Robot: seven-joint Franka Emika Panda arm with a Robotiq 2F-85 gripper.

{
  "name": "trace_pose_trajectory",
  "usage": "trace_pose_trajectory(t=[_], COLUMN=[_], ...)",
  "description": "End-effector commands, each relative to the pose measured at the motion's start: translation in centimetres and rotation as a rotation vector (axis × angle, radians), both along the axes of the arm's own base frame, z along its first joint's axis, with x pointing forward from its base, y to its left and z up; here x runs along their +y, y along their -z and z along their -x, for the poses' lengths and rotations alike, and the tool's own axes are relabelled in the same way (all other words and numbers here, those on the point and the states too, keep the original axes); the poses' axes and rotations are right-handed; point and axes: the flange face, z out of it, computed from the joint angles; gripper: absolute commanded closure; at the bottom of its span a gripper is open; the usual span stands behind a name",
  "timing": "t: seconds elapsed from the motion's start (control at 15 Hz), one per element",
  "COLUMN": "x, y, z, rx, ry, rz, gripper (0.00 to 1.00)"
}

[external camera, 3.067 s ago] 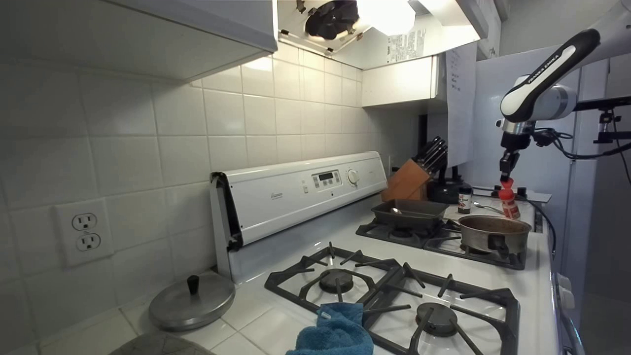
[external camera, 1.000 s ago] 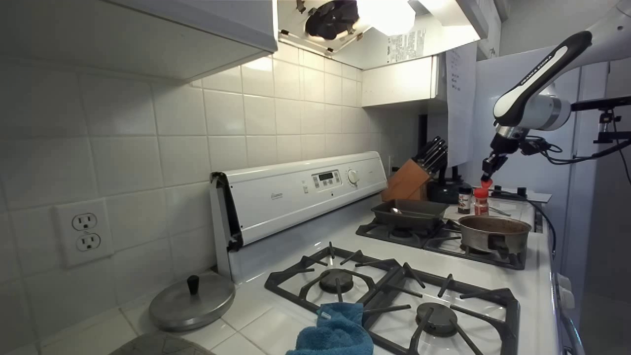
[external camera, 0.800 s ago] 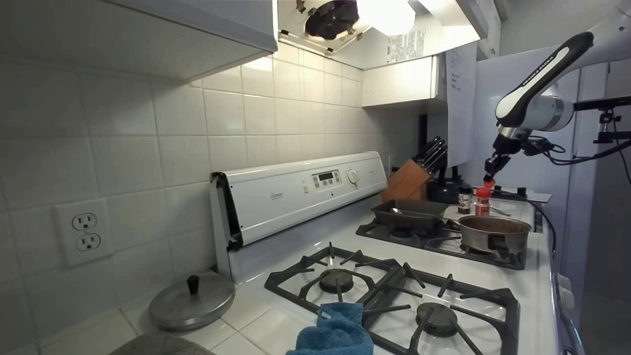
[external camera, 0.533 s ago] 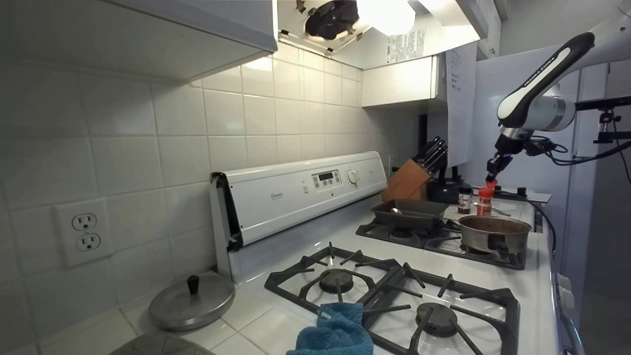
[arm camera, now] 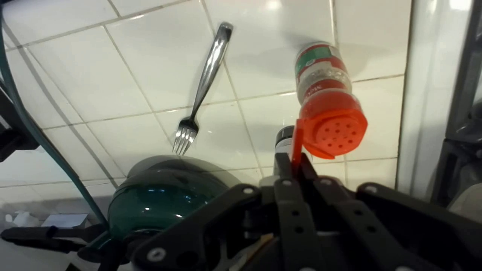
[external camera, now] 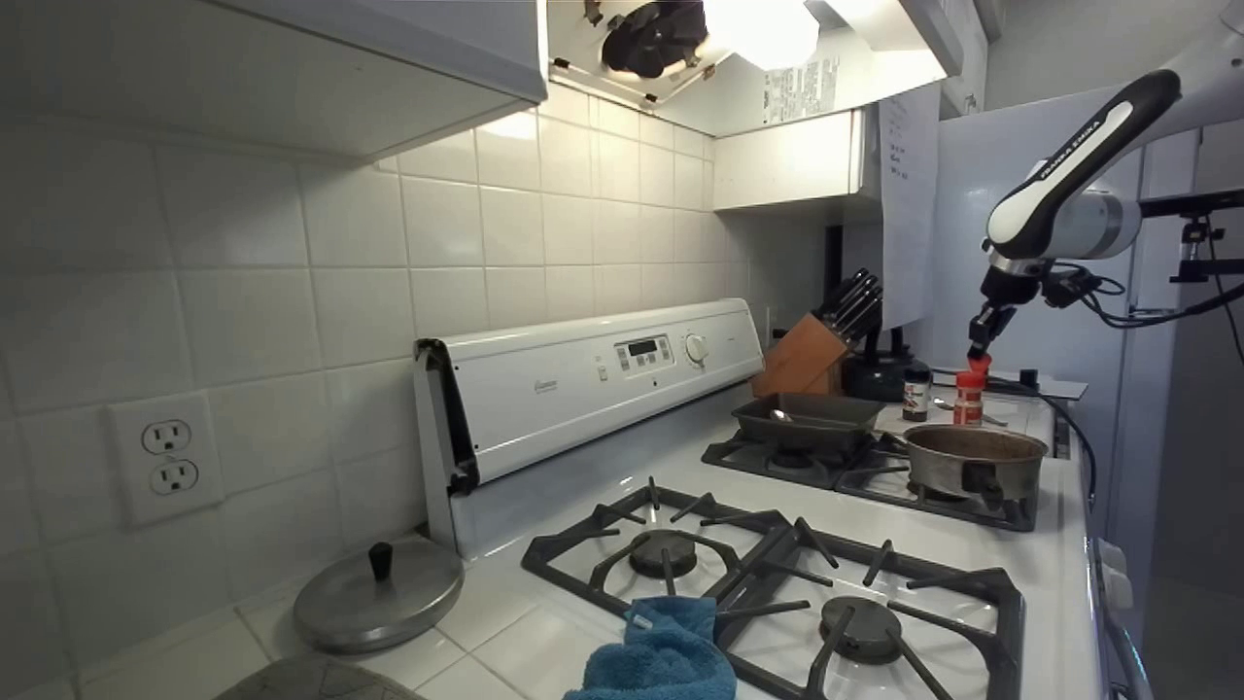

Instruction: Close the spice shaker

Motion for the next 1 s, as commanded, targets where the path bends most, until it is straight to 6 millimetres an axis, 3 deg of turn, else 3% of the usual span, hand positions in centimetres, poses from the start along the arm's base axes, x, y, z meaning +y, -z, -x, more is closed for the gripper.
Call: trace_pose_trajectory(t=[0.0,0.93], x=[0.3,2.5], y=[0.3,1.1], z=[-0.2,-1.3], rx=[0.033,0.086], ry=[-0.01,-0.056], rz=[0.038,0.093], gripper=[0.99,0.99])
